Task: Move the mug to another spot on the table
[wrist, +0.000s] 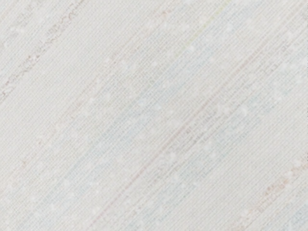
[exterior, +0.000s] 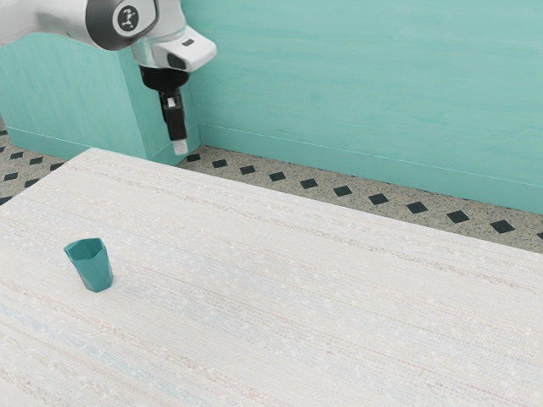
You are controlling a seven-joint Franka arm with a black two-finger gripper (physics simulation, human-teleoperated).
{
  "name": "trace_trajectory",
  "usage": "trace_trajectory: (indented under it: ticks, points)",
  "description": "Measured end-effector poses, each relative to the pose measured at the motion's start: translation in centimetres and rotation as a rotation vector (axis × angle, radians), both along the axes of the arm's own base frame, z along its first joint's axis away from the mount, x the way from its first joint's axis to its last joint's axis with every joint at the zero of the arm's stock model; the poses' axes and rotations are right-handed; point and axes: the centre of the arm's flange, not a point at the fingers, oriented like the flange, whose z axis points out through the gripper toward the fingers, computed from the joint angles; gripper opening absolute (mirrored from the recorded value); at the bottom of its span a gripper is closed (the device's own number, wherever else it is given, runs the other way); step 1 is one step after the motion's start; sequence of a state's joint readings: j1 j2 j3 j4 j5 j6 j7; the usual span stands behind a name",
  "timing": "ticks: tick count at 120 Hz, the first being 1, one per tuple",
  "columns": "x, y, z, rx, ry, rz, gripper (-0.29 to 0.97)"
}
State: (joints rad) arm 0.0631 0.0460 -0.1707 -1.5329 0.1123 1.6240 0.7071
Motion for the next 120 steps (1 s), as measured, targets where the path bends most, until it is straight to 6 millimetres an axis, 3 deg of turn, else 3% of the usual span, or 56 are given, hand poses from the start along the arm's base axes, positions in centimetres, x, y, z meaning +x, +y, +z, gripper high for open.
trace_trajectory:
  ticks: [36, 46, 54, 61, 75, 99, 120]
  points:
    - [0.0, 0.4, -0.7, -0.017, 0.021, -0.022, 0.68]
    - [-2.2, 0.8, 1.1, -0.009, 0.011, -0.024, 0.68]
    - [-4.1, 1.6, 1.4, 0.000, 0.030, -0.035, 0.68]
    - [-4.9, 4.0, 0.5, 0.001, 0.066, -0.031, 0.68]
    - [-6.9, 11.7, -2.1, -0.014, 0.148, 0.014, 0.68]
    - [-7.6, 13.9, -4.6, 0.008, 0.210, -0.149, 0.68]
    - [-9.1, 21.8, -8.6, -0.034, 0.196, -0.244, 0.68]
